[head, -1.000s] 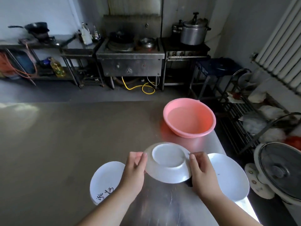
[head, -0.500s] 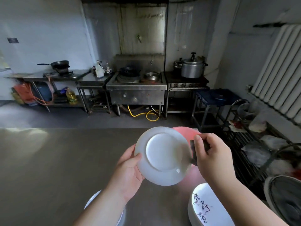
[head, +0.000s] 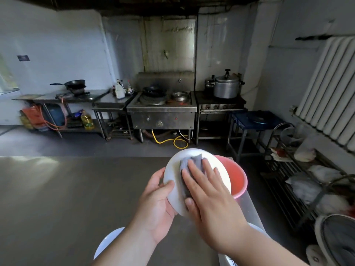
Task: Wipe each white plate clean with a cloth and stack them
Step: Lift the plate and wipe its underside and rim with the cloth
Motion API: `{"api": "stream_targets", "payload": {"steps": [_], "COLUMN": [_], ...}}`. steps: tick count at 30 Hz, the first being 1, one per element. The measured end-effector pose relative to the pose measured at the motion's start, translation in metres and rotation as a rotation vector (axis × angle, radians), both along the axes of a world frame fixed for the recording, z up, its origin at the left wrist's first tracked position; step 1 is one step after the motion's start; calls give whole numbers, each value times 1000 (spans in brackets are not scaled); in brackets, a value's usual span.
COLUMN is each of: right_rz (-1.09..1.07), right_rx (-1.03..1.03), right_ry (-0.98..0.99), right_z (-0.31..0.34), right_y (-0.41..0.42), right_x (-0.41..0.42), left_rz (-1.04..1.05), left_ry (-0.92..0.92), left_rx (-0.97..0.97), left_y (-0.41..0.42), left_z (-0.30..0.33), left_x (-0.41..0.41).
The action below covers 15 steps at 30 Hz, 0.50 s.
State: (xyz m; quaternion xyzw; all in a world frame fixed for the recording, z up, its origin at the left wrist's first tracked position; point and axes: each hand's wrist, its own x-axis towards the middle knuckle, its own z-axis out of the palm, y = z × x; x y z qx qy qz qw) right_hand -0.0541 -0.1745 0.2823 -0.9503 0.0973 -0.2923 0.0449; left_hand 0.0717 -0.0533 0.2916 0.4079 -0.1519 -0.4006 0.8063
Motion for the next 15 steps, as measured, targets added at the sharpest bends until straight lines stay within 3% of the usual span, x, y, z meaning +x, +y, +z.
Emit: {"api": "stream_targets", "payload": {"steps": [4, 8, 15], "right_rz": [-55, -174, 49], "right_rx": [-156, -75, -127], "right_ry": [26, 155, -38], "right_z": [-5, 29, 1], "right_y": [12, -8, 7], "right_x": [-10, 4, -7], "left_rz": [34, 5, 25], "left_ry": [0, -21, -5], "left_rx": [10, 10, -98], "left_y": [0, -1, 0], "left_z": [5, 7, 22], "left_x": [1, -6, 7]}}
